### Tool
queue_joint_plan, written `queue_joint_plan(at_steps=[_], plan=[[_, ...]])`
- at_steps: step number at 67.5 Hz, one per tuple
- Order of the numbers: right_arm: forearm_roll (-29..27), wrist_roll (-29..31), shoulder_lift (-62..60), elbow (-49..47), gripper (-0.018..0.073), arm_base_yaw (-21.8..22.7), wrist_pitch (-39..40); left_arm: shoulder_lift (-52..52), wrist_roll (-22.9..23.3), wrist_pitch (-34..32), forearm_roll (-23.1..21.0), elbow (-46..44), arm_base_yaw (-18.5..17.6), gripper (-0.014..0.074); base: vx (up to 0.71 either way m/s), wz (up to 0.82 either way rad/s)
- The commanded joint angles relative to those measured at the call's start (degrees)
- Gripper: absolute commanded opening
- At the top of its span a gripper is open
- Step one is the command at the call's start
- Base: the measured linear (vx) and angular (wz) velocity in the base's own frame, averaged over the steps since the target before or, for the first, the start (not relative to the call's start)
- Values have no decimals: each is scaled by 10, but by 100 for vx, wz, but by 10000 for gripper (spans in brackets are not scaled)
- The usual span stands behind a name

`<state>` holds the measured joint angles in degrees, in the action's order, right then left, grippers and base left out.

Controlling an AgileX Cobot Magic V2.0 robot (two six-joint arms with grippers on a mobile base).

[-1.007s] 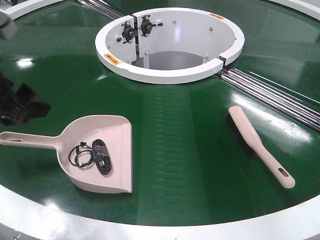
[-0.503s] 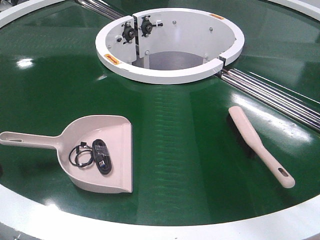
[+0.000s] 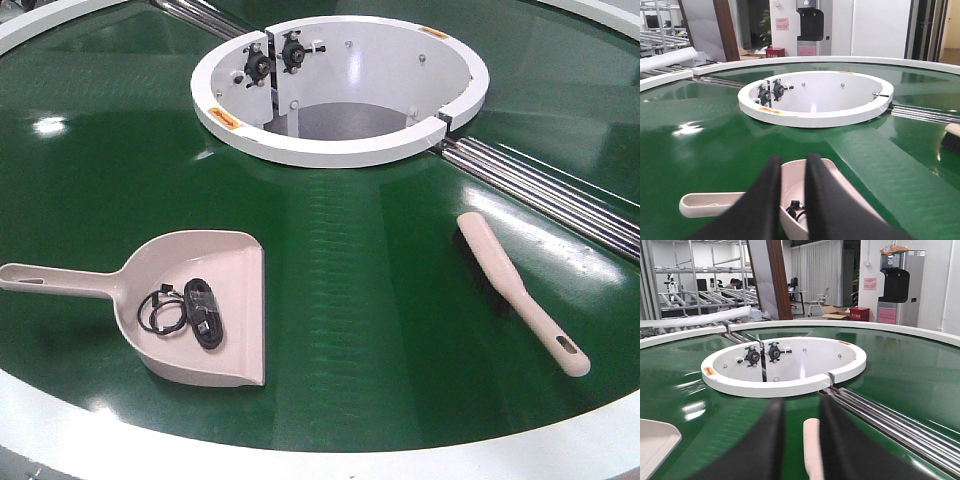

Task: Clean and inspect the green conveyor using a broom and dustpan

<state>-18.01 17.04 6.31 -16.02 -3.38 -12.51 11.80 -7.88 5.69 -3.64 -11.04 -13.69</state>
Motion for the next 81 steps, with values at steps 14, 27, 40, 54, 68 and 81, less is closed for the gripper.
queue_joint_plan(at_steps=[14,27,40,54,68,81], plan=[[-7,7,11,-15,-8,4,36,4,7,-65,-7,-14,-2,-8,0,0],[-7,7,11,-15,-8,4,36,4,7,-62,-7,-14,-2,-8,0,0],[-7,7,11,-15,-8,4,36,4,7,-62,-7,-14,-2,-8,0,0],[-7,7,11,-15,-8,4,37,-5,-19,-89,12,18,9,-8,0,0],[-7,7,11,-15,-8,4,37,-69,-17,-127,-20,131,116,-8,0,0],[-7,7,11,-15,-8,4,36,-135,-8,-31,-23,132,171,-8,0,0]])
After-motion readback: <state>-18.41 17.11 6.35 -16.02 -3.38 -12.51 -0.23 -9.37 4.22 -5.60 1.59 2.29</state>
